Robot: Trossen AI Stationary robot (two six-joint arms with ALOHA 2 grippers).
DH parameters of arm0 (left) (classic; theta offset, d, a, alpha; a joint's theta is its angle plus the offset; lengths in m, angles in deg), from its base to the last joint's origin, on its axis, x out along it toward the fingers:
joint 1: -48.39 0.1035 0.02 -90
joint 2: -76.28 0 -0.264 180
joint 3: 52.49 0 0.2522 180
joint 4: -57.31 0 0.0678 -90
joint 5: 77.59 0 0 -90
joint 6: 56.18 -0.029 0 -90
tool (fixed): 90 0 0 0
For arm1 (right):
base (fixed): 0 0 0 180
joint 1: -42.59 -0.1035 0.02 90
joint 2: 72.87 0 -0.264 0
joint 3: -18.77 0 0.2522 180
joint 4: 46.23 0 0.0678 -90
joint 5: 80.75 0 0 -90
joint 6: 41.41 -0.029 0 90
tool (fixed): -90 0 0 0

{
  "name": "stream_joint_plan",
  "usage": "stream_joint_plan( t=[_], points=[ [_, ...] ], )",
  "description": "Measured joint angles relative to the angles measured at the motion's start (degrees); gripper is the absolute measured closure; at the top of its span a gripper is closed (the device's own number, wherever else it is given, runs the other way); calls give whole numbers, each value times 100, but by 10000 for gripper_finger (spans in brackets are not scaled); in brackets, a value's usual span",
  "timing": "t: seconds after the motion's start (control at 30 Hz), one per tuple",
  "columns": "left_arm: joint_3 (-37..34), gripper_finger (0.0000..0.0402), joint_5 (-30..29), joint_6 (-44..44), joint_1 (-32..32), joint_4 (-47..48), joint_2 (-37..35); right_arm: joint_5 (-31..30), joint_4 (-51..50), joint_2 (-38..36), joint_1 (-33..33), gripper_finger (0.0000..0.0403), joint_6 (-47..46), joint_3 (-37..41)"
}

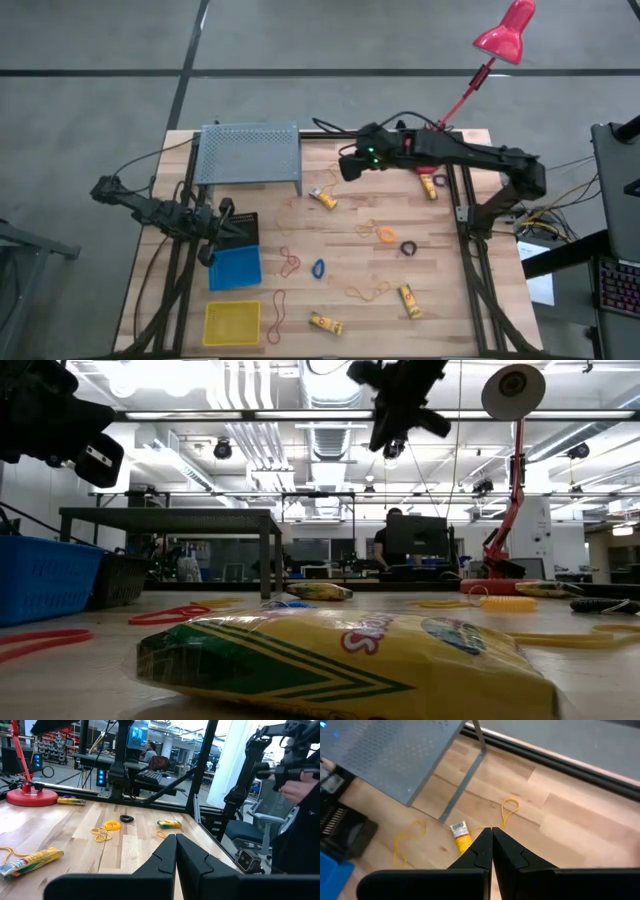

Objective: Pick & Place Office Desk Supplies
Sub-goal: Put the yellow rubber band in the black bin

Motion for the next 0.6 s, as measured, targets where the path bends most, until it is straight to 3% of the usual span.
stream_joint_plan(
  t=[0.33,0.6],
  points=[
    [2,387,-1,0,-1,0,0,196,124,907,208,394,-553,11],
    [2,387,0,2,-2,0,0,858,707,1619,380,388,-562,15]
  ],
)
